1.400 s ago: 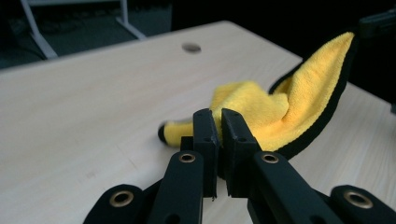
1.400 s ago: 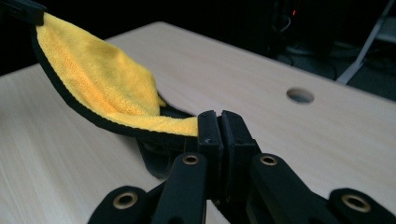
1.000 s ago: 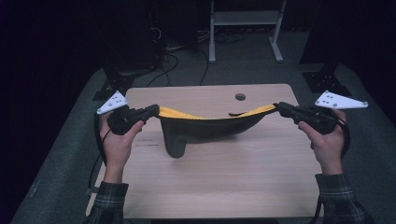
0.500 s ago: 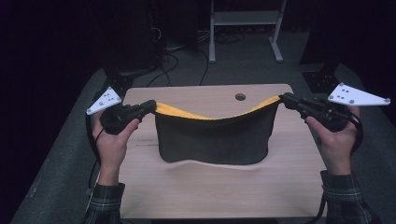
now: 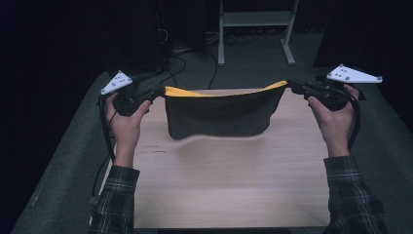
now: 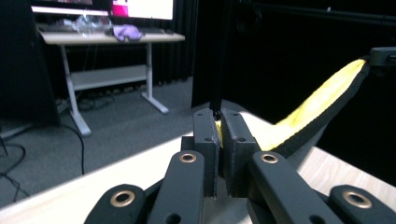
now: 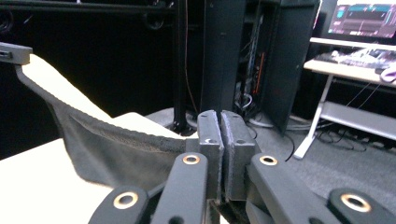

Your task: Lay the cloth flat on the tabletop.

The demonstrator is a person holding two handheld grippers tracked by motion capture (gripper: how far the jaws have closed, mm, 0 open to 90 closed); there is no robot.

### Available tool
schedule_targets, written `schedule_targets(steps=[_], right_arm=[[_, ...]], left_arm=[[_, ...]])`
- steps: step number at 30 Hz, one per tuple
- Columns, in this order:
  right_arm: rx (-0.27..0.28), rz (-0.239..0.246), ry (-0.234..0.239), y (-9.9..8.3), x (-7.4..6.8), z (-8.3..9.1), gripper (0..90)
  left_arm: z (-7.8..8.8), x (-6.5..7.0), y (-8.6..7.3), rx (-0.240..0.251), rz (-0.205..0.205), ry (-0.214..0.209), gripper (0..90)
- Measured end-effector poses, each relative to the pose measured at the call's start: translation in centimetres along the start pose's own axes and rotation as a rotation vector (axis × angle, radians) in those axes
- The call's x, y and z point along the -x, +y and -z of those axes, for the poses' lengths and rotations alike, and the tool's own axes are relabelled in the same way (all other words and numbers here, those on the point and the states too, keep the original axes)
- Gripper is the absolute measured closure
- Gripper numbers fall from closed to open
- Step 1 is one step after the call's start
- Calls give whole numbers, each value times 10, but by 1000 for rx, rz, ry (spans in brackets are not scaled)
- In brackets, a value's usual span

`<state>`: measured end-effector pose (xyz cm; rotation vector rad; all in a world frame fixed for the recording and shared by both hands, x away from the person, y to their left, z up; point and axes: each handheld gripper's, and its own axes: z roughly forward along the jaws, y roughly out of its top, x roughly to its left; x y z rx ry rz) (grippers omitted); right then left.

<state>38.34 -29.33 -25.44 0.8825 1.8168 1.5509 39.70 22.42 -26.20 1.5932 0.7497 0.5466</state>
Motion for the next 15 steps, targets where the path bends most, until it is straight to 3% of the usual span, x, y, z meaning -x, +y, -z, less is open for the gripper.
schedule_targets(steps=[3,11,15], right_arm=[[-13,13,11,-5,-4,1,866],[-139,-18,52,-68,-12,-5,866],[-186,-19,76,-86,-17,-7,866]], left_arm=[[-1,2,-11,-45,-11,6,857],[-11,-2,-70,-194,55,-18,857],[-12,-1,-87,-229,70,-32,857]])
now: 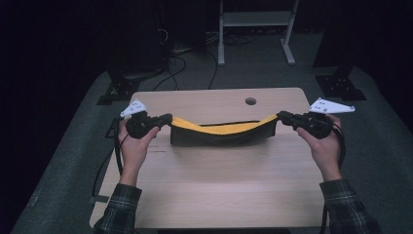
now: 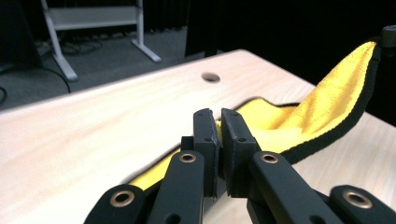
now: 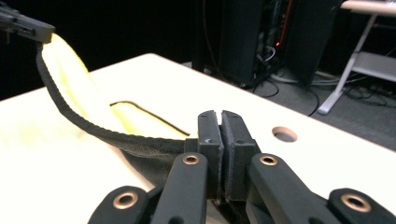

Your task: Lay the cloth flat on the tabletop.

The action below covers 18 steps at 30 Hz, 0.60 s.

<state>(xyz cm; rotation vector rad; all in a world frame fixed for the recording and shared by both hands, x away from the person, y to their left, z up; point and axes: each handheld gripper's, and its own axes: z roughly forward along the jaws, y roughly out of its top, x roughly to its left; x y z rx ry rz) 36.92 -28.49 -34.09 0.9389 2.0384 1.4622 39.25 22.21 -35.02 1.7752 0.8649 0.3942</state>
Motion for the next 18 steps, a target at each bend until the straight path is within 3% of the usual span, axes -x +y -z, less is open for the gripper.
schedule_targets(steps=[8,18], right_arm=[[-71,46,38,-21,-10,2,865],[-131,45,90,-50,-18,12,865]], left_arm=[[2,0,-22,-56,21,-16,856],[11,7,-50,-118,40,-40,856]])
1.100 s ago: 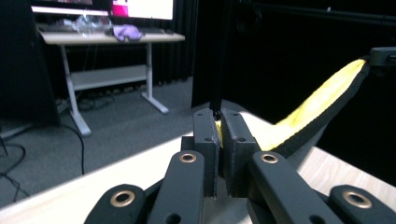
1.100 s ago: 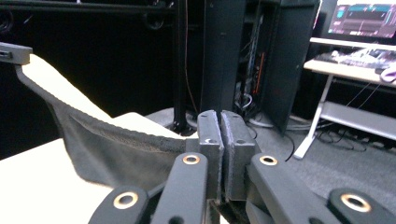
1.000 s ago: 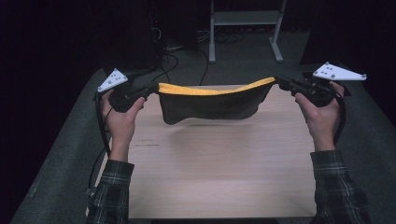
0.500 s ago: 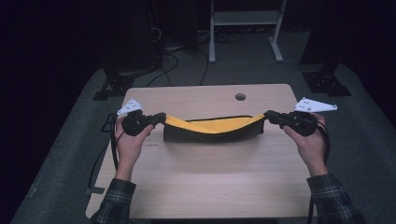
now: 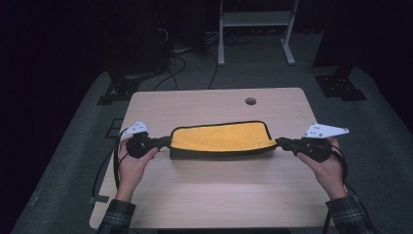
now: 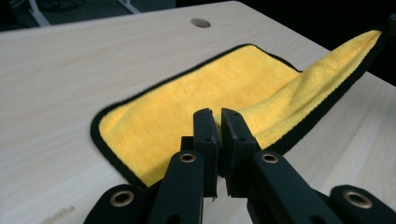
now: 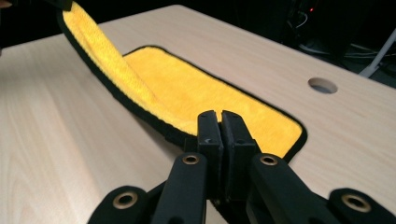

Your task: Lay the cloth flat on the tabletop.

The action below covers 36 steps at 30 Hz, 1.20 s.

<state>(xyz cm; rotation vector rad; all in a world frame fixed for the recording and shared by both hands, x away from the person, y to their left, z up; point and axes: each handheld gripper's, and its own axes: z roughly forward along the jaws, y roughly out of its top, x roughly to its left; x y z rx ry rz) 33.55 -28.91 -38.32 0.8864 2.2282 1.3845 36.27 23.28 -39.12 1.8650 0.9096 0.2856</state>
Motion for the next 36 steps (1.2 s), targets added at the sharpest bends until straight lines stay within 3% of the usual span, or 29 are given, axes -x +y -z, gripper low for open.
schedule_targets(steps=[5,12,18,19,25,36], right_arm=[[-19,16,28,-10,-10,5,865],[-15,39,69,-14,-28,15,865],[-39,38,92,-25,-38,18,865],[-49,35,96,-28,-39,19,865],[-99,30,121,-43,-49,20,864],[-183,19,153,-68,-64,19,863]], left_arm=[[9,4,-10,-4,4,-3,856],[29,11,-8,21,-12,8,856],[32,19,-25,-28,7,-12,855],[32,21,-36,-51,22,-23,855],[31,28,-59,-120,43,-36,854],[27,39,-81,-234,60,-18,849]])
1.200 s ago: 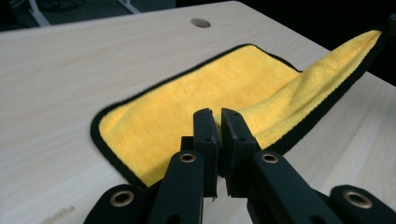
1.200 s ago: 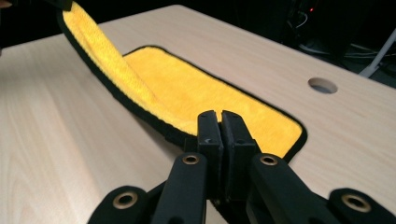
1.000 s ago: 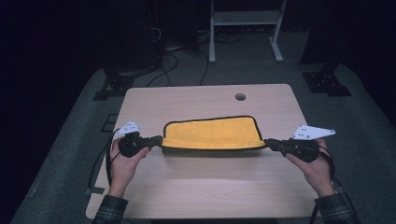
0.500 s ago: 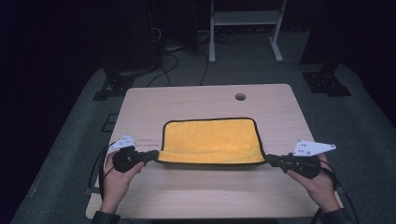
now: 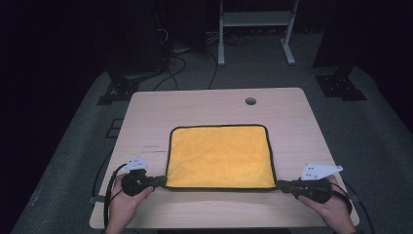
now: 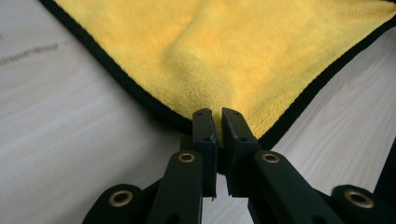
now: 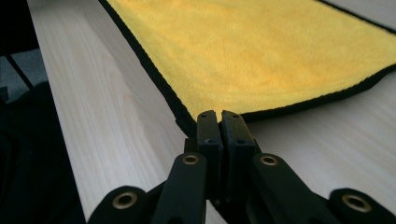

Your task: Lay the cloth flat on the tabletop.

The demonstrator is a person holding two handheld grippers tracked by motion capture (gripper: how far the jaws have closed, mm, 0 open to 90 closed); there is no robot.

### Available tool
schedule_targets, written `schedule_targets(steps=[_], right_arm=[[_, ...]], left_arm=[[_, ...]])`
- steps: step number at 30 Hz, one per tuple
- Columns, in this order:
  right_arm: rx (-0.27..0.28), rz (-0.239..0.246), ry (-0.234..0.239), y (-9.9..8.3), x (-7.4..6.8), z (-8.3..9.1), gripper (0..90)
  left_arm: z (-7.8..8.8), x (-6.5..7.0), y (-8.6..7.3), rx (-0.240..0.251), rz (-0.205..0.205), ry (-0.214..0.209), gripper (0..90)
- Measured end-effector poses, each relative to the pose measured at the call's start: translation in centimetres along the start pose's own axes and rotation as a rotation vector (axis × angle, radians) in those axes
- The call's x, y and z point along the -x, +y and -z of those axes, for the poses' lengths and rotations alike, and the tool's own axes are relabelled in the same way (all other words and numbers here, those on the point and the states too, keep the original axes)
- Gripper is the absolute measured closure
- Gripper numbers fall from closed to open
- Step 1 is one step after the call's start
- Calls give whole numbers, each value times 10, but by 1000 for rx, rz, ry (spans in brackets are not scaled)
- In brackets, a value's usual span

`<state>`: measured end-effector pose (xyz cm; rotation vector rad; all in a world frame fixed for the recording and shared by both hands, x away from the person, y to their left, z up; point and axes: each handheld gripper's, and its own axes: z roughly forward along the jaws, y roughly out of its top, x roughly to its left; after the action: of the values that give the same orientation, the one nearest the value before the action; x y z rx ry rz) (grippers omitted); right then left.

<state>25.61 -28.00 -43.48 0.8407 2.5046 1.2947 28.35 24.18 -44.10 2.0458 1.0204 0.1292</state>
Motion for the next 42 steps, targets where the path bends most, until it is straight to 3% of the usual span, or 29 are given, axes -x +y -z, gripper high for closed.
schedule_targets(steps=[7,12,15,18,19,21,22,23,25,26,27,30,33,34,42], right_arm=[[-85,-6,7,-14,-3,-10,862],[-134,2,14,-20,-7,-16,860],[-141,5,17,-21,-6,-18,825],[-115,-3,-5,-20,-5,-17,693],[-82,-22,-12,-19,-3,-14,652],[-29,-38,-41,-16,2,-9,600],[-29,-38,-41,-16,2,-9,600],[-10,-50,-96,-15,9,-7,573],[-2,-48,-139,-16,17,-8,547],[-2,-48,-139,-16,17,-8,547],[-8,-75,-208,-16,29,-10,522],[-16,-129,-271,-17,45,-13,514],[-20,-142,-300,-18,53,-15,506],[-26,-158,-319,-19,63,-17,502],[-50,-193,-364,-24,85,-24,470]], left_arm=[[-11,7,-13,-115,-13,23,848],[-15,8,-17,-143,-11,36,836],[-16,8,-17,-156,-31,63,778],[-12,7,-16,-129,-42,95,653],[-10,6,-15,-115,-41,103,606],[-6,4,-13,-87,-35,105,562],[-6,4,-13,-87,-35,105,540],[-3,2,-11,-63,-26,111,527],[-3,-1,-11,-58,-29,107,515],[-3,-1,-11,-58,-29,107,523],[-5,-3,-10,-61,-28,112,521],[-7,-6,-8,-45,-36,125,520],[-9,-12,-3,-18,-58,152,507],[-11,-17,2,2,-56,158,505],[-25,-33,20,54,-56,215,477]])
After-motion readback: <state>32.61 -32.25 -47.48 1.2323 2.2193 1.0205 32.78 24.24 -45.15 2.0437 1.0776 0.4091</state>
